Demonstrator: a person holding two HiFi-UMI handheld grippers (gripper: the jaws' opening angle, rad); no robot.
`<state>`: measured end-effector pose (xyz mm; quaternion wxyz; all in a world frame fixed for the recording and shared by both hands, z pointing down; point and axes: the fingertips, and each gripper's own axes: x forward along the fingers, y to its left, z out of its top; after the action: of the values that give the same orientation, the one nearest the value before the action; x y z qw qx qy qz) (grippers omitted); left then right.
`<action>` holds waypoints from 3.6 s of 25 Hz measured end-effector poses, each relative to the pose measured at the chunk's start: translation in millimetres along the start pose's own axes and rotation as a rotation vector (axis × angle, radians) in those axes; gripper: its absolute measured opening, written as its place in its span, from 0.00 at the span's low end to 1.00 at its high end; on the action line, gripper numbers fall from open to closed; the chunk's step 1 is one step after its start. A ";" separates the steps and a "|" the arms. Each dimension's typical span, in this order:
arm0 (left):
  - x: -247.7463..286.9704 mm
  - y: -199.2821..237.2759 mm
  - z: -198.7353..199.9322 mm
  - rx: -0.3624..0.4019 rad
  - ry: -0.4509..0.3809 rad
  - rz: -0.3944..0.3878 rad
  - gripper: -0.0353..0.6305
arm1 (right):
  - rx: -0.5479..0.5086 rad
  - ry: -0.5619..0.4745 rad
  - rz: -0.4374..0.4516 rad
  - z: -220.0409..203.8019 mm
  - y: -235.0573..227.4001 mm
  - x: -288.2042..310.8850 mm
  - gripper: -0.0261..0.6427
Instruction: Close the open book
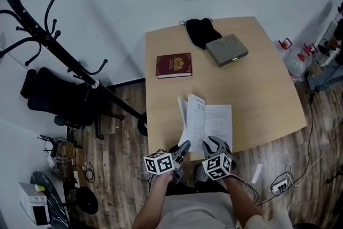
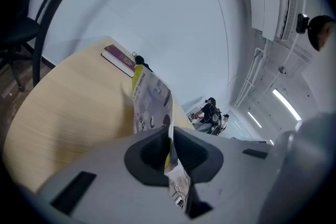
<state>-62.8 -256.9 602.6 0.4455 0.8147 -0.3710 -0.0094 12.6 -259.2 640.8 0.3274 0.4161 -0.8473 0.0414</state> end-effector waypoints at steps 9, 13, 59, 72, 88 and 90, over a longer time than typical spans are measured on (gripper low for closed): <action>14.3 -16.7 -6.1 0.045 0.034 -0.034 0.11 | 0.137 -0.040 -0.007 3.7 -9.6 -3.1 0.21; 23.0 -24.1 -10.5 0.076 0.058 -0.043 0.11 | 0.149 -0.036 -0.015 -2.2 -15.3 -7.9 0.21; 109.0 -42.6 -86.1 0.168 0.341 -0.079 0.11 | 0.443 0.028 -0.068 -80.8 -46.1 -26.0 0.11; 123.6 -37.0 -100.3 0.154 0.376 -0.042 0.11 | 0.483 0.058 -0.076 -97.1 -48.0 -29.8 0.11; 134.5 -56.5 -99.7 0.164 0.363 -0.078 0.23 | 0.508 0.092 -0.083 -112.1 -48.1 -22.0 0.05; 133.8 -61.6 -99.7 0.180 0.368 -0.090 0.26 | 0.514 0.096 -0.094 -114.4 -50.5 -22.8 0.05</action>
<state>105.4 -247.1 659.8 0.4302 0.8550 -0.2460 0.1530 119.1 -237.4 706.6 0.2523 0.5220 -0.7724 0.2595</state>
